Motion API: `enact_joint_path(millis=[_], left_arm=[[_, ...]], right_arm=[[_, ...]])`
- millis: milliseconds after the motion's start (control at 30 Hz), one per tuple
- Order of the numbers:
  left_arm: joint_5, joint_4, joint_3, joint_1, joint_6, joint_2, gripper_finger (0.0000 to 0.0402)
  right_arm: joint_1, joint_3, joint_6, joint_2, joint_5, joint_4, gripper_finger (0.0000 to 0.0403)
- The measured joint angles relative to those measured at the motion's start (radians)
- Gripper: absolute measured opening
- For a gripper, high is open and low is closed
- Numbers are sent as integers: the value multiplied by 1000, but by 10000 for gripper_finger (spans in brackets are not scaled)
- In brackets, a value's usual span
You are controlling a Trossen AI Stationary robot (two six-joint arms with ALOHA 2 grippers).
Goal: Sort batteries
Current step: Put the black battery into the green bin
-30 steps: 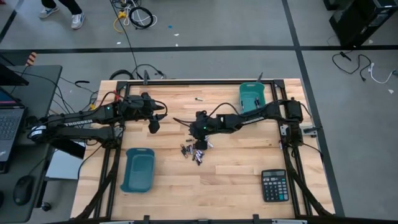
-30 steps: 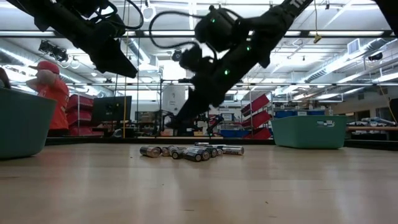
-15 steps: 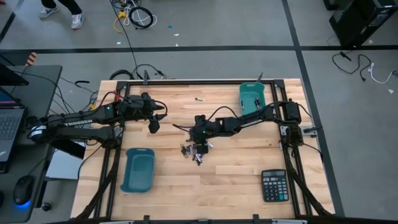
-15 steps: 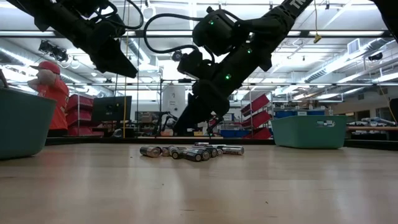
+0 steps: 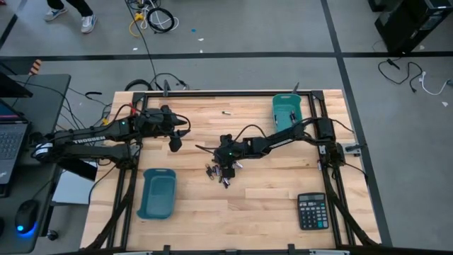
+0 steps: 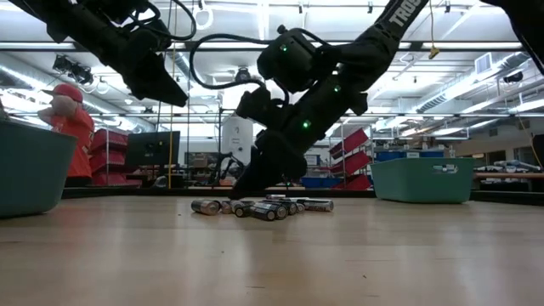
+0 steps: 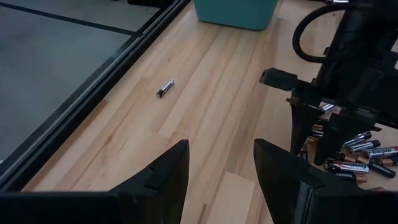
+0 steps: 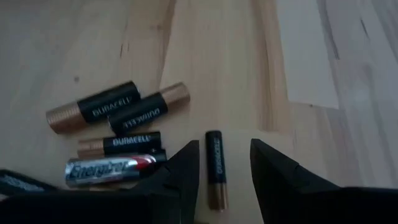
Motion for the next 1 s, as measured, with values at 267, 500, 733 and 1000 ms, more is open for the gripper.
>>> enact_joint_path(millis=[267,500,733,1000], left_arm=[[-1,2,0,-3,-1,0,182],[-2,2,0,-2,-1,0,182],[-4,2,0,-3,0,0,182],[-4,3,0,-3,0,0,182]], right_arm=[[-1,0,10,1,-4,-34,128],[-3,0,11,1,-4,-69,127],[-9,0,11,0,5,-82,116],[-16,1,11,0,4,-90,71]])
